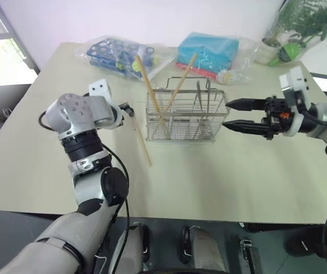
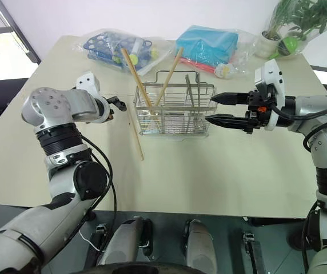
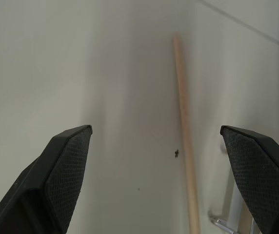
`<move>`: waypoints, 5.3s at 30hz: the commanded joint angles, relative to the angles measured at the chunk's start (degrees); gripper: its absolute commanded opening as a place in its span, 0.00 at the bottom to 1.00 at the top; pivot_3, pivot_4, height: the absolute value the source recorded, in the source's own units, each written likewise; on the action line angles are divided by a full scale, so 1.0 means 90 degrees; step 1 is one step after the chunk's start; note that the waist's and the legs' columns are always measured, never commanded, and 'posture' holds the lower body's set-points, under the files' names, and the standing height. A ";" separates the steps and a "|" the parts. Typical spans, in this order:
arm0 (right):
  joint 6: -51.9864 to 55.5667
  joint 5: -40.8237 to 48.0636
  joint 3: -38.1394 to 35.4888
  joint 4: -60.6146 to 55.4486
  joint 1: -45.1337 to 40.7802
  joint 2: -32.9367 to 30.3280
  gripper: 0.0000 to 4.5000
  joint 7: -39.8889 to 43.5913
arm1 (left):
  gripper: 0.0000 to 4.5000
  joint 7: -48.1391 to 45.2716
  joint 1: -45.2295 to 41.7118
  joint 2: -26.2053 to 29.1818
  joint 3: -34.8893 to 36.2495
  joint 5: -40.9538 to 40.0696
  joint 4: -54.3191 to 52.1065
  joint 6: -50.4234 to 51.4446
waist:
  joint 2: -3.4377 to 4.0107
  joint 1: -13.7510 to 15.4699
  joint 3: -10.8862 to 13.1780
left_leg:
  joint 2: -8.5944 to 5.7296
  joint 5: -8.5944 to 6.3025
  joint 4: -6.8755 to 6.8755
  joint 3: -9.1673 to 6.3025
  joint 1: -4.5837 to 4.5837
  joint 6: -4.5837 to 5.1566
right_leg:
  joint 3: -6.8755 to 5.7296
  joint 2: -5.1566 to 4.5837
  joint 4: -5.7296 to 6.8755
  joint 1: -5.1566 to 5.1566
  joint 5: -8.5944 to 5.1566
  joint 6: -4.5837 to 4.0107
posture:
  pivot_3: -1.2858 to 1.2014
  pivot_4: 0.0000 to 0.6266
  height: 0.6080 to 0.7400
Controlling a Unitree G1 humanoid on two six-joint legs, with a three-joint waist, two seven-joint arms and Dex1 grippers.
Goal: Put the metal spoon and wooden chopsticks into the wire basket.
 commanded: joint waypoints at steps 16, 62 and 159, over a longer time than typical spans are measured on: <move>0.0002 0.0225 -0.0267 -0.0468 0.0187 0.0169 0.72 -0.0204 | 0.98 -0.0951 -0.0085 0.0272 -0.0625 0.0621 0.1800 -0.0942 | 0.0014 -0.0007 -0.0011 | 0.0001 -0.0001 -0.0001 0.0002 0.0008 0.0002 | -0.0001 -0.0005 0.0003 0.0000 0.0001 -0.0001 | 0.52 0.24 0.81; -0.0137 0.0041 -0.0096 0.0350 -0.0714 0.0177 0.72 0.0029 | 0.01 -0.1114 -0.1069 0.0859 -0.0579 0.0944 0.1950 -0.0786 | 0.0011 -0.0014 -0.0009 | -0.0004 -0.0001 -0.0006 0.0005 -0.0015 0.0002 | -0.0004 -0.0011 0.0002 -0.0020 0.0002 0.0000 | 0.52 0.24 0.81; -0.0067 0.0118 -0.1320 -0.0229 0.0874 -0.0584 0.72 -0.0317 | 0.99 -0.4800 0.0676 0.0824 -0.3021 -0.1224 -0.1497 -0.5863 | 0.0010 -0.0155 -0.0008 | 0.0003 -0.0001 0.0000 0.0001 -0.0006 0.0009 | -0.0004 -0.0002 0.0000 -0.0005 0.0002 -0.0002 | 0.52 0.24 0.81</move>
